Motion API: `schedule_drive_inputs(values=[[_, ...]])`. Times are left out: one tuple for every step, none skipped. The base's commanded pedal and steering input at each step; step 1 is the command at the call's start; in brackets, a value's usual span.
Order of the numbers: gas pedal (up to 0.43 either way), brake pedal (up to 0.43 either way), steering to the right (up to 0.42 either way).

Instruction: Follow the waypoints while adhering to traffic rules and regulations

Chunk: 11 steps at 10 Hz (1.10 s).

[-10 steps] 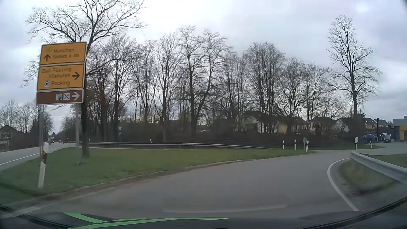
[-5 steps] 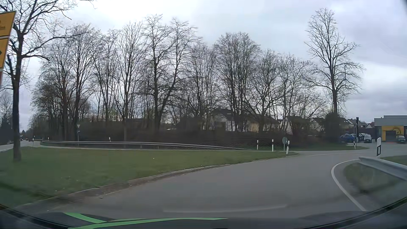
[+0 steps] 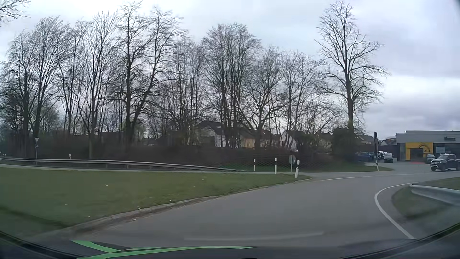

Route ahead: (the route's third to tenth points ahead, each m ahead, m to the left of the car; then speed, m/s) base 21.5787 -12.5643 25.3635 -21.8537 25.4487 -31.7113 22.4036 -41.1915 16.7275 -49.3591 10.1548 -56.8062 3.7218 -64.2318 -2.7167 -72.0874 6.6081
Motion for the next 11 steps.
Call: schedule_drive_inputs(values=[[0.0, 0.043, 0.207], [0.0, 0.03, 0.213], [0.0, 0.024, 0.217], [0.0, 0.006, 0.217], [0.0, 0.0, 0.217], [0.0, 0.0, 0.217], [0.0, 0.0, 0.217], [0.0, 0.0, 0.217], [0.0, 0.0, 0.217], [0.0, 0.0, 0.217], [0.0, 0.0, 0.218]])
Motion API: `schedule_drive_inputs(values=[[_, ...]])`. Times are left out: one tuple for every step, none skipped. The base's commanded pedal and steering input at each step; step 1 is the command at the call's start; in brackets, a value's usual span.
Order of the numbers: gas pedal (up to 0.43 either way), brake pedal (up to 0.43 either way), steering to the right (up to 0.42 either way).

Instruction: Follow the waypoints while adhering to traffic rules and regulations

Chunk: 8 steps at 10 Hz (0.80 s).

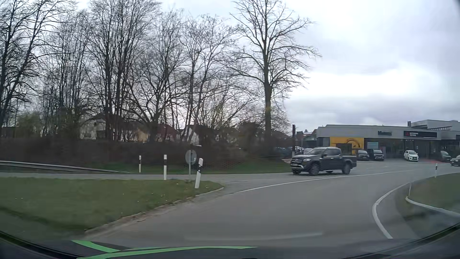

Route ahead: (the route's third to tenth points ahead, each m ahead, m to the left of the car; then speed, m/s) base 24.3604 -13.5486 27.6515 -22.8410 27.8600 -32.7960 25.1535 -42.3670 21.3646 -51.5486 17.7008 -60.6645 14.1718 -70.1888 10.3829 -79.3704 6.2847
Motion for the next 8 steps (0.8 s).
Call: schedule_drive_inputs(values=[[0.0, 0.0, 0.22], [0.0, 0.0, 0.223], [0.0, 0.0, 0.224], [0.0, 0.0, 0.225], [0.0, 0.0, 0.225], [0.0, 0.0, 0.225], [0.0, 0.0, 0.226], [0.0, 0.0, 0.226]])
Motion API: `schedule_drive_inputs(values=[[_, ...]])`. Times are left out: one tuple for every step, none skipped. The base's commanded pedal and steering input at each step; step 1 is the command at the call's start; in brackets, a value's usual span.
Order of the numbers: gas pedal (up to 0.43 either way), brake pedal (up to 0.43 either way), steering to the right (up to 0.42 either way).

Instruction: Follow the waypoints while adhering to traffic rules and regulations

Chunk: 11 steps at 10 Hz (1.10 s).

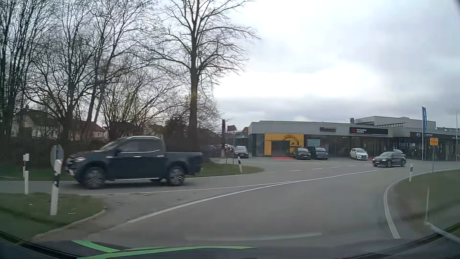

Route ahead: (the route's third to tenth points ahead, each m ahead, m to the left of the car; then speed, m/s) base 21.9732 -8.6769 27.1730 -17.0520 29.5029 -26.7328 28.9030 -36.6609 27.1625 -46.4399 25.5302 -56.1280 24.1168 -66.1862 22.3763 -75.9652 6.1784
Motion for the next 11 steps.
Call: schedule_drive_inputs(values=[[0.0, 0.0, 0.226], [0.0, 0.0, 0.226], [0.0, 0.0, 0.226], [0.0, 0.0, 0.226], [0.0, 0.0, 0.226], [0.0, 0.0, 0.226], [0.0, 0.0, 0.226], [0.0, 0.0, 0.226], [0.0, 0.0, 0.223], [0.0, 0.0, 0.221], [0.02, 0.0, 0.219]])
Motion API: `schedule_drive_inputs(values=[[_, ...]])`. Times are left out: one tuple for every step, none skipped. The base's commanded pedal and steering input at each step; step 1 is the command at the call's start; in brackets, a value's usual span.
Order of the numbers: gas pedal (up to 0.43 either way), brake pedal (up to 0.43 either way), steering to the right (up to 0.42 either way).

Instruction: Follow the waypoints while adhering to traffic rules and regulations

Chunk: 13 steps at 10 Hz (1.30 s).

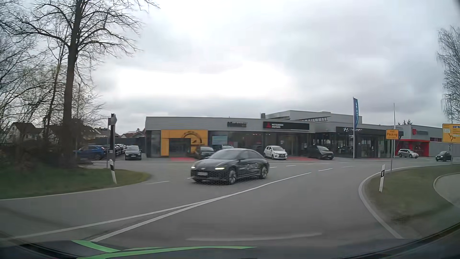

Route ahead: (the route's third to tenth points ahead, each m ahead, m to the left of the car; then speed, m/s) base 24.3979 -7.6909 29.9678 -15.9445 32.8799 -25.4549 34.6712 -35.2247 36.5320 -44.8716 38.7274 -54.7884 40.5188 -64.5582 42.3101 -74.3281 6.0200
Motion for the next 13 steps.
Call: schedule_drive_inputs(values=[[0.02, 0.0, 0.217], [0.02, 0.0, 0.214], [0.028, 0.0, 0.207], [0.028, 0.0, 0.196], [0.028, 0.0, 0.183], [0.039, 0.0, 0.171], [0.039, 0.0, 0.16], [0.067, 0.0, 0.153], [0.079, 0.0, 0.15], [0.079, 0.0, 0.15], [0.079, 0.0, 0.148], [0.079, 0.0, 0.144], [0.079, 0.0, 0.138]])
